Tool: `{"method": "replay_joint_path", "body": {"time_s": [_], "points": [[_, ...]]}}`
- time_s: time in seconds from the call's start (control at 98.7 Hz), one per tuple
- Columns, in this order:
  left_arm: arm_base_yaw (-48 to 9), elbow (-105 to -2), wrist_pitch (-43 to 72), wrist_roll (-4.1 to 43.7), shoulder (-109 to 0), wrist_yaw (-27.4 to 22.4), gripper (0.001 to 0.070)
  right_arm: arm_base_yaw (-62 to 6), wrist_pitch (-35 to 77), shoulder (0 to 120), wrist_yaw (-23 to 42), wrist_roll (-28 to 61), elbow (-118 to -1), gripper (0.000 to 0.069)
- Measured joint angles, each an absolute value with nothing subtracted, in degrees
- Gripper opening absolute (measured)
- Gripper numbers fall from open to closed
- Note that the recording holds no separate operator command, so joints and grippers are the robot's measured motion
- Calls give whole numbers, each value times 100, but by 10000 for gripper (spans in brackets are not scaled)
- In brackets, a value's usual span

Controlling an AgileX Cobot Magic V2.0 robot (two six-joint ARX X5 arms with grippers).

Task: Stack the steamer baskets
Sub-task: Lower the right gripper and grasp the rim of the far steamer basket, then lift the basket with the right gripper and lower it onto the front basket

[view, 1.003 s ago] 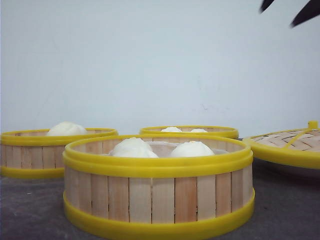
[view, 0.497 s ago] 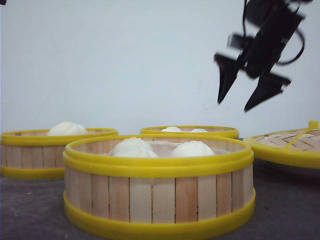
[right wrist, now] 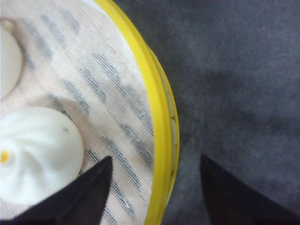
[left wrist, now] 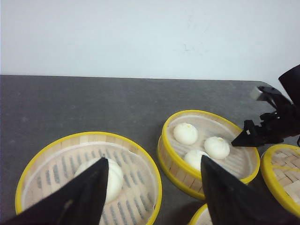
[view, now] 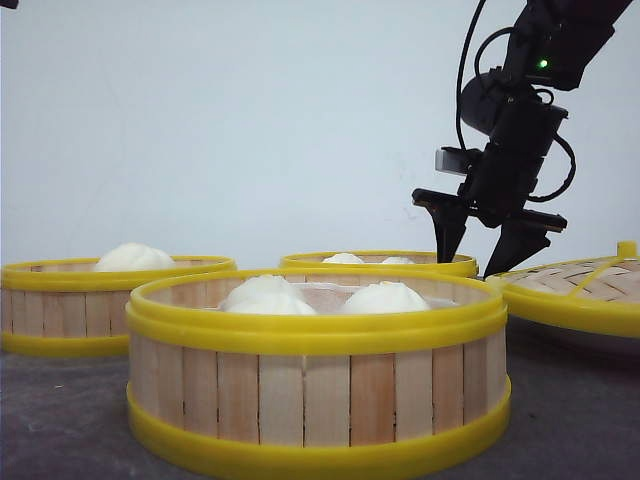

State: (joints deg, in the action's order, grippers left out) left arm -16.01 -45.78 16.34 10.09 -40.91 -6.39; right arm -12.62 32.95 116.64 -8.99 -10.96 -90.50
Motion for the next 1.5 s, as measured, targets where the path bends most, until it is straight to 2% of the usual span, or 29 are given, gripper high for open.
{"method": "replay_joint_path", "body": {"time_s": [0.162,0.375,0.78,1.024,1.206,1.5], "points": [[-1601,-4578,1627,1009,-4091,-639,374,-1315,3308,11664,-869,-1096,-9050,154],[-1601,-4578,1625,1007,-4091,-639,374,-1352,3232,11673,-711,-1243,-9050,35],[-1601,-4578,1627,1007,-4071,-639,374,-1343,3717,11474,-659,-1286,-9721,29],[-1601,-4580,1653,1007,-3817,-639,374,-1304,4259,9863,-711,-937,-9915,29],[-1601,-4578,1769,1007,-3671,-639,374,-1358,5260,8661,-1129,-517,-9961,29],[-1599,-4578,2062,1007,-3605,-639,374,-1616,6344,7391,-1197,-121,-9959,29]]}}
